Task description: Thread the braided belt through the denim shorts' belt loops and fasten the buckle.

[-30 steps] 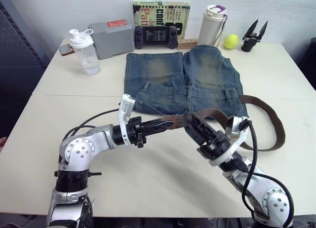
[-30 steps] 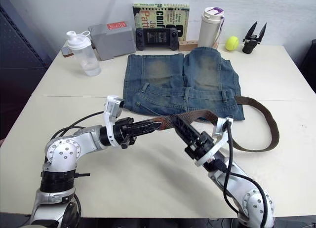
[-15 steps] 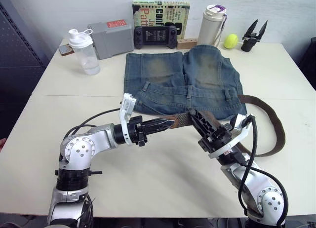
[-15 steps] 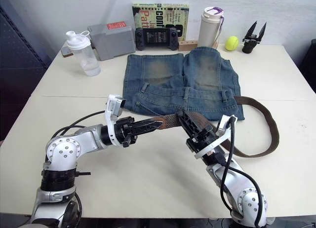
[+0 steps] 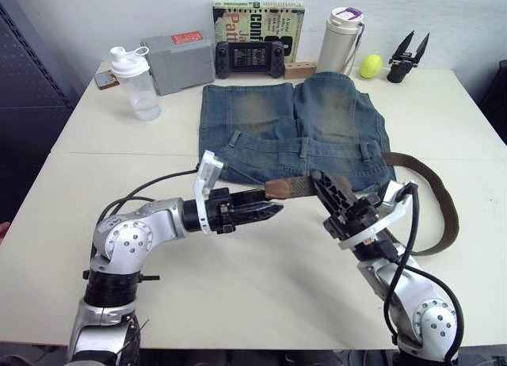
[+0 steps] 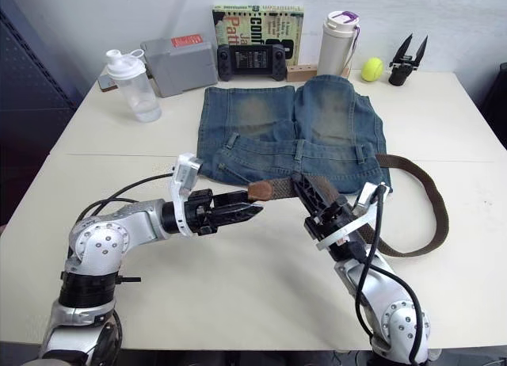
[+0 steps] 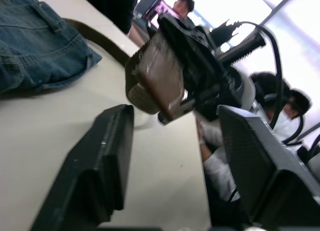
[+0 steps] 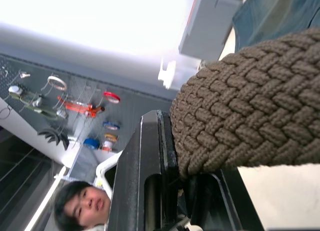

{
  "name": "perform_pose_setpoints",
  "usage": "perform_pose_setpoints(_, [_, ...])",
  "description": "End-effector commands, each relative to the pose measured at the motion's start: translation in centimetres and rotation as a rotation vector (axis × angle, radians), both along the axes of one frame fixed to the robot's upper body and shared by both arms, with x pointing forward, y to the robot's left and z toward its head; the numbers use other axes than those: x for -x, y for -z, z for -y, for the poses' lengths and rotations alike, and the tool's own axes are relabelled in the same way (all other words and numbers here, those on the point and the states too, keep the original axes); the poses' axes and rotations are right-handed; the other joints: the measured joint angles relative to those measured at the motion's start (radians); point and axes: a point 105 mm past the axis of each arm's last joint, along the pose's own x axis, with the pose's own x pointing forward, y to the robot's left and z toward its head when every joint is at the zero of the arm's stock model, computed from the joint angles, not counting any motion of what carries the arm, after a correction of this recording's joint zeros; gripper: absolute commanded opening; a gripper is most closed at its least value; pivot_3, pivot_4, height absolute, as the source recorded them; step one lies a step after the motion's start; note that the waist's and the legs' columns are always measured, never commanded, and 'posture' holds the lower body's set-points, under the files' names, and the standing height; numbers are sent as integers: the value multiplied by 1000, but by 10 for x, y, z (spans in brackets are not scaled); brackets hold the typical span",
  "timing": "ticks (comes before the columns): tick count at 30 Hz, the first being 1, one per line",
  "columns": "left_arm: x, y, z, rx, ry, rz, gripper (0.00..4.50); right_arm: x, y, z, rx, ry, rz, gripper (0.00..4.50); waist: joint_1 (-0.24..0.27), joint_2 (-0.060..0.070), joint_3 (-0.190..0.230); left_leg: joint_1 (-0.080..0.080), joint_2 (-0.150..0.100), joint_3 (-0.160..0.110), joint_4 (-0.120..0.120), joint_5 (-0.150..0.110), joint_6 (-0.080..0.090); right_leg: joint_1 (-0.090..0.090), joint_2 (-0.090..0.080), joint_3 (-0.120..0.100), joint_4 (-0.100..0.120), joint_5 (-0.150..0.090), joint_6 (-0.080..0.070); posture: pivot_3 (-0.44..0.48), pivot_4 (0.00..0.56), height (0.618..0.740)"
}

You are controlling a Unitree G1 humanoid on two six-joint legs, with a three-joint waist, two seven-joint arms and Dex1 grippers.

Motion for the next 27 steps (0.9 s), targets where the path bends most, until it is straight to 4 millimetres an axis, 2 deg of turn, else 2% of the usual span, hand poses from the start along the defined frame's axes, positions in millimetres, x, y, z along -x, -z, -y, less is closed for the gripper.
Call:
perform_pose_setpoints(1, [-11,-3,-5,-92,2,196,3224,-4,-9,34,-23,109,30,0,2,0,0,0,-1,0,0,0,0,0,0,0,0,0,0,0,150,731])
perform_pose_setpoints(3, [-21,3,-7,-177,-4,309,3224,-6,-11,46,-21,149,36,0,3,1,0,0,-2,1,0,0,0,0,0,0,-1,0,0,0,150,731])
perform_pose_setpoints(6, [-61,16,-5,-403,-101,641,3224,-8,-13,69,-10,217,35,0,7,1,1,0,-3,3,-1,0,0,0,1,0,-2,0,0,0,150,731])
perform_pose_setpoints(11, [-103,39,2,-656,-138,952,3224,-7,-19,74,1,236,64,0,21,1,1,-1,-4,10,-2,0,0,-1,1,0,-3,1,1,0,150,731])
perform_pose_setpoints(15, [-127,46,11,-755,-184,1081,3224,-5,-21,71,7,237,70,0,26,1,1,-3,-3,12,-2,0,0,-3,1,-1,-3,1,1,0,150,731])
perform_pose_setpoints(22, [-149,57,18,-886,-235,1151,3224,-4,-23,69,1,249,69,0,31,1,1,-7,-5,10,1,0,3,-3,-1,-4,-3,2,4,0,150,731])
perform_pose_setpoints(23, [-151,57,19,-889,-248,1152,2828,-4,-23,69,-1,251,67,0,31,1,1,-7,-5,10,1,1,3,-3,-1,-4,-3,3,4,0,150,731])
perform_pose_setpoints(24, [-152,56,19,-883,-262,1157,2703,-3,-22,68,0,253,65,0,28,1,1,-7,-5,10,1,1,3,-3,-1,-4,-3,3,4,0,150,731])
perform_pose_setpoints(26, [-152,57,20,-881,-250,1158,2156,-2,-22,68,0,256,65,0,27,1,1,-7,-5,10,1,1,4,-3,-1,-4,-3,3,5,0,150,731])
perform_pose_setpoints(27, [-151,58,20,-883,-246,1165,1553,-2,-22,68,0,258,66,0,27,1,1,-7,-5,10,1,1,4,-3,-1,-4,-3,3,5,0,150,731])
